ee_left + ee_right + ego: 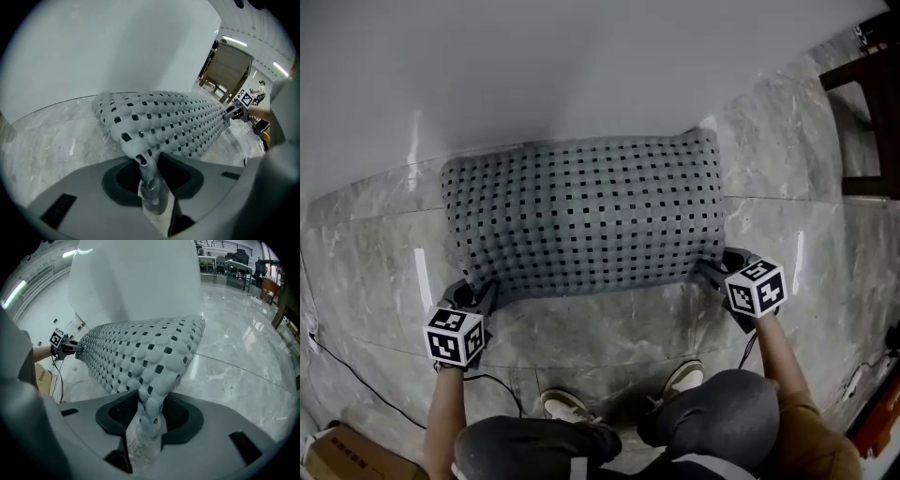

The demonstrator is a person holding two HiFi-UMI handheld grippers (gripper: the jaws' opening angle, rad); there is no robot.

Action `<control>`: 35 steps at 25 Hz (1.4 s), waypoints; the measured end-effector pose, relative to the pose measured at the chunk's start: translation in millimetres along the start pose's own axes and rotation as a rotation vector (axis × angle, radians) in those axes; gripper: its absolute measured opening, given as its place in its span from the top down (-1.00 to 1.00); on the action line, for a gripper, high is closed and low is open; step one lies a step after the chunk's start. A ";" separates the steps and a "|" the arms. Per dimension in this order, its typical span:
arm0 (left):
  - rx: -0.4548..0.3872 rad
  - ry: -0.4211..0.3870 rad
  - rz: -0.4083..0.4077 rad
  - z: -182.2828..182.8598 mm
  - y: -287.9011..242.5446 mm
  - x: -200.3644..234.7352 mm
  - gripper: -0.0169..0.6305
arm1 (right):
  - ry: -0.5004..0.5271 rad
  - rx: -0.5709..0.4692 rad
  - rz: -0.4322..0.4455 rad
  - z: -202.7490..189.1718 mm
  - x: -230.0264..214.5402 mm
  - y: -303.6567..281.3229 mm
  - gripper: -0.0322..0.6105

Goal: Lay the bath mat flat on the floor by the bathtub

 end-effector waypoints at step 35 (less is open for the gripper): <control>-0.379 -0.137 0.336 51.3 30.2 -37.7 0.93 | 0.123 -0.467 -0.299 83.4 17.2 60.6 0.89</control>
Point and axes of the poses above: the fingertips, and each gripper's own axes: y backward along the fingers, x to its left, z out of its top, the point moved 6 cm from there along y, backward along the fingers, and after that the axes turned 1 degree about y, right-handed, at the moved point
